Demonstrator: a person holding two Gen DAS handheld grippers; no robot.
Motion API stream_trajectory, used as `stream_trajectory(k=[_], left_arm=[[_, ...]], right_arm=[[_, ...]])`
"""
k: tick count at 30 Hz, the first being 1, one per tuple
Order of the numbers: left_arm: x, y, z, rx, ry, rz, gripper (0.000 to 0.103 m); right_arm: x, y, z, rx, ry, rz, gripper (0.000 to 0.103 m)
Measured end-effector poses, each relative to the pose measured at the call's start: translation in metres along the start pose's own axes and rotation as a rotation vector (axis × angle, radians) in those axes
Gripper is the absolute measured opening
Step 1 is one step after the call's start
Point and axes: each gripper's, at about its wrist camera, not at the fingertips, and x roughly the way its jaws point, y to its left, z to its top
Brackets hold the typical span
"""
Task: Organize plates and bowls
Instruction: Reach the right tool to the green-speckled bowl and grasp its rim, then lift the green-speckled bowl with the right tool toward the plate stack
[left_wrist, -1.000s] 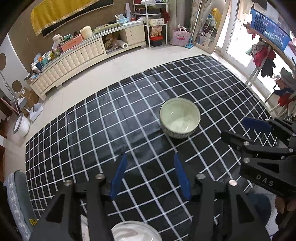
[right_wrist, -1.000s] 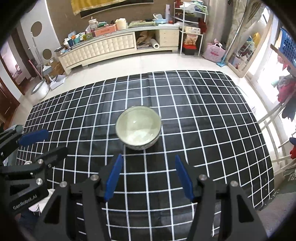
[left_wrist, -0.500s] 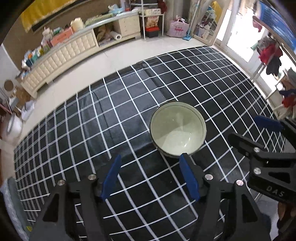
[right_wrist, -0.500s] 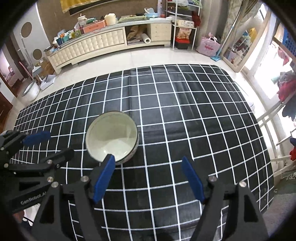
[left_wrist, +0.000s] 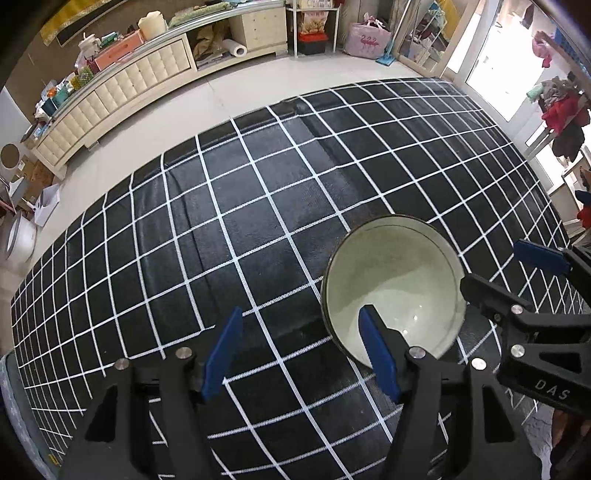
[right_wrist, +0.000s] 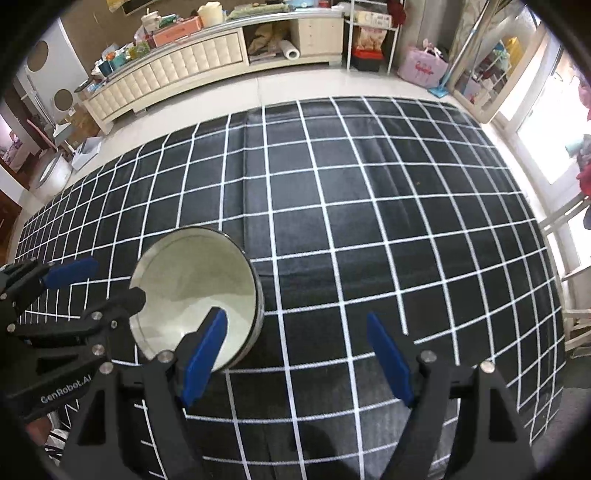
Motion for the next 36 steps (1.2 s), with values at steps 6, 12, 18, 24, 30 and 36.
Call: stream_trajectory(k=[6, 12, 18, 24, 30, 36], left_arm=[[0.014, 0.002, 0.005, 0.007, 0.013, 0.017, 0.063], [0.025, -0.001, 0.003, 0.045, 0.023, 0.039, 0.063], [0.035, -0.002, 0.004, 0.045, 0.041, 0.018, 0.056], [0.042, -0.008, 0.004, 0.046, 0.054, -0.036, 0.038], [0.045, -0.023, 0.004, 0.089, 0.059, -0.030, 0.018], [0.042, -0.028, 0.000, 0.087, 0.057, -0.030, 0.015]], right_arm=[[0.014, 0.006, 0.002, -0.004, 0.030, -0.015, 0.081], [0.018, 0.009, -0.002, -0.020, 0.040, 0.020, 0.081], [0.020, 0.012, 0.000, -0.034, 0.037, 0.017, 0.067], [0.027, 0.017, 0.002, -0.042, 0.067, 0.059, 0.044], [0.026, 0.020, 0.005, -0.021, 0.055, 0.117, 0.019], [0.021, 0.021, 0.000, 0.006, 0.029, 0.128, 0.014]])
